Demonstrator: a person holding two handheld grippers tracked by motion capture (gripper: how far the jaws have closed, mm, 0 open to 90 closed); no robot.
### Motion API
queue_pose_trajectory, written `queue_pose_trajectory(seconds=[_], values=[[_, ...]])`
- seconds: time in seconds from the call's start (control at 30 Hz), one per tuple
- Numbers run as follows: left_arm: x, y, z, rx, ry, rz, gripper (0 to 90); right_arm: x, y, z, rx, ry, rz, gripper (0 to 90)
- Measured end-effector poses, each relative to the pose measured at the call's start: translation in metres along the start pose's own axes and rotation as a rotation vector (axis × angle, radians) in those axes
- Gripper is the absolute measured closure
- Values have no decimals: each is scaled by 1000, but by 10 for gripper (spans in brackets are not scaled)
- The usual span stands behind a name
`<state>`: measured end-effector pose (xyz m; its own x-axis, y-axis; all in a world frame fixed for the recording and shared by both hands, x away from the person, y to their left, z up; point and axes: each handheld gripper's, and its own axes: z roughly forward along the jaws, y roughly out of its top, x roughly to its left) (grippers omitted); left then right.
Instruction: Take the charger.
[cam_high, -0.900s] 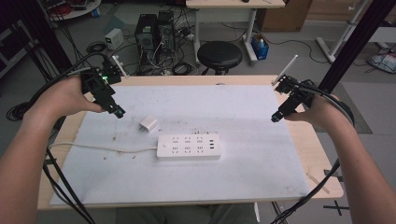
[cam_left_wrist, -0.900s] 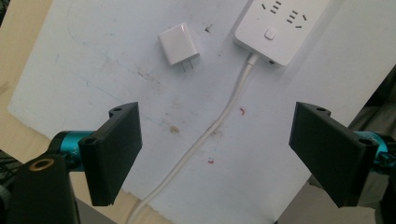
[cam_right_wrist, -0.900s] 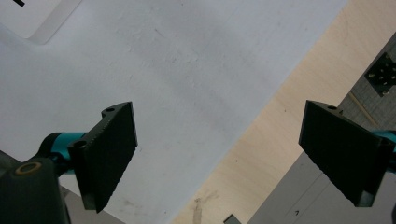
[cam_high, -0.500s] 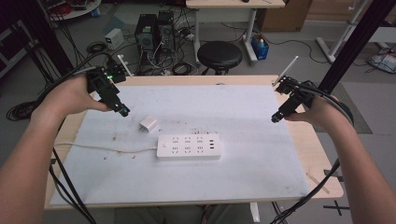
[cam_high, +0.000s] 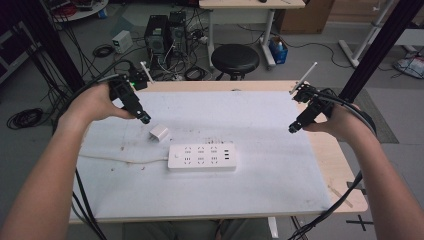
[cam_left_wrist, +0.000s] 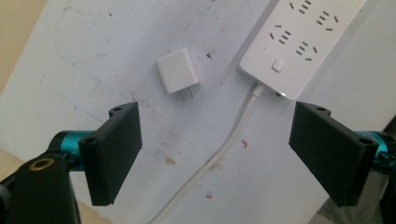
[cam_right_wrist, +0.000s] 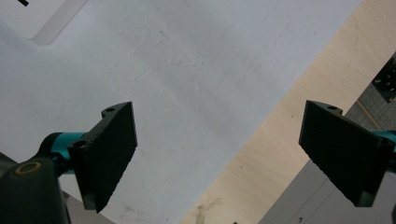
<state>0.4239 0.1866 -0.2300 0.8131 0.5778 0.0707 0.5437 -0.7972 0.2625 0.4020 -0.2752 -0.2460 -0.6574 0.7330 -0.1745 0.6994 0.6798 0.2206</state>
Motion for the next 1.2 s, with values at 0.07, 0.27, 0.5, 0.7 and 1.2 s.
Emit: queue_pose_trajectory(seconds=[0.07,0.27,0.5,0.7,1.2], values=[[4,5,13,6,0,-26,171,1,0,0,-2,2,6,108],[10,11,36,36,3,-94,171,0,-2,0,-9,4,7,108],[20,15,69,59,-4,-204,172,-2,-4,5,-10,7,7,108],[24,17,100,99,-15,-239,172,-2,-5,6,-12,10,10,108],[34,15,153,168,-7,-311,189,-1,-6,13,-7,12,3,108]])
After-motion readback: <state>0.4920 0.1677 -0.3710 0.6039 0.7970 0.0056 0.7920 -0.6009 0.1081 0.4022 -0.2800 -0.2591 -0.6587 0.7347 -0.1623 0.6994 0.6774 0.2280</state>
